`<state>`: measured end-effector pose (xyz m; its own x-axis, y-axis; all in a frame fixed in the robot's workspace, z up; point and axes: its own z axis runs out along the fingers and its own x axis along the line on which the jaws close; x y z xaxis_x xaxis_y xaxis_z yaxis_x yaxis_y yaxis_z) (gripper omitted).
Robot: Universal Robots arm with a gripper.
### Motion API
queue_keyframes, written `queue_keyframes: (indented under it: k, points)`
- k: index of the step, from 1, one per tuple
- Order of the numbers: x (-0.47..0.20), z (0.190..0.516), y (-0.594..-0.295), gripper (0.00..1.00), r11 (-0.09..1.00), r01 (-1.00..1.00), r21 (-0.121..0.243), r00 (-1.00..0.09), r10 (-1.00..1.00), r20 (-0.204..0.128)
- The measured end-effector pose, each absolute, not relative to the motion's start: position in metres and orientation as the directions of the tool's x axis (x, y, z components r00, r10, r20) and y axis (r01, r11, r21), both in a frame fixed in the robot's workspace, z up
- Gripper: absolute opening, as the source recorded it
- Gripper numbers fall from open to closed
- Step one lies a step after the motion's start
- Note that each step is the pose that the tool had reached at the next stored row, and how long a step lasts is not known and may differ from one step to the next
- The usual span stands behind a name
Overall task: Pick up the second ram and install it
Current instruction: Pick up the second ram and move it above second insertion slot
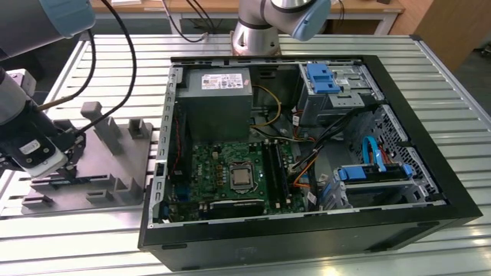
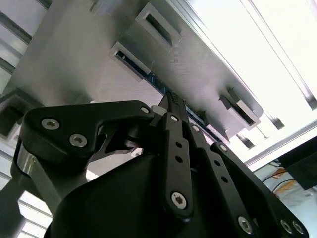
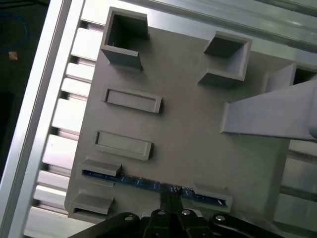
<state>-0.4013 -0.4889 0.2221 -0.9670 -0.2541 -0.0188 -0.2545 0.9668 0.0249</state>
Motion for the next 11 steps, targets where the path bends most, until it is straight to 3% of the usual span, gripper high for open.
queue_keyframes:
  k: [11]
  points:
    - [-0.4013,0.2221,-0.4889,0.1,0.905,-0.424,0.025,-0.906,-0.424,-0.019]
